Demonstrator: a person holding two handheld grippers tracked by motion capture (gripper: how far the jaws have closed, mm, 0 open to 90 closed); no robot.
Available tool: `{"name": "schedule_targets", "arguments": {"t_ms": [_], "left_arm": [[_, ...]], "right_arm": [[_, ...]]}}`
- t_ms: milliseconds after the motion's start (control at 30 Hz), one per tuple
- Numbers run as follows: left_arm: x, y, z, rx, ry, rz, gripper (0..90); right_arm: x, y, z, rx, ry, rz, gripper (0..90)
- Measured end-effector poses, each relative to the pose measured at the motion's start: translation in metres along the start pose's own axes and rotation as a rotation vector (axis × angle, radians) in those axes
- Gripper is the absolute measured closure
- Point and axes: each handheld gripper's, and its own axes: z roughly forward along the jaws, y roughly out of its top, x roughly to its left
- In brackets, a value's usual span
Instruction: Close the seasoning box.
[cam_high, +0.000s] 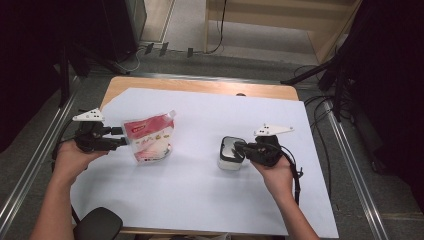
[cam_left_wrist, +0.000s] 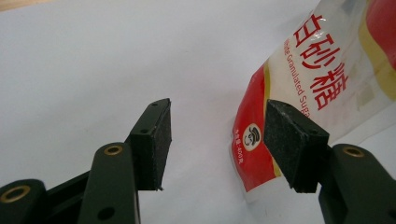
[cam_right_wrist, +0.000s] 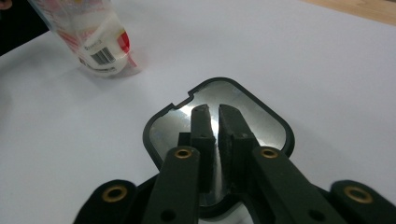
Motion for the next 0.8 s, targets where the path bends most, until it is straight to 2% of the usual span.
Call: {"name": "schedule_targets", "arguments": {"t_ms": [233,500,600,800], "left_arm": [[-0.001,0.000,0.000,0.002,0.004,0.003,43.3],[-0.002,0.000,-0.001,-0.001,-0.003,0.006,43.2],[-0.004,0.001,-0.002,-0.012,0.000,0.023,43.0],[-0.004,0.001,-0.001,0.002,-0.003,0.022,42.9]], "right_arm": [[-0.003,0.001,-0.008,-0.054,0.003,0.008,70.6],[-0.012,0.000,-0.020,-0.098,-0.035,0.003,57.1],[-0.017,-0.001,-0.026,-0.109,-0.057,0.019,53.7],[-0.028,-0.005,-0.038,-0.138,-0.096,0.032,51.2]]}}
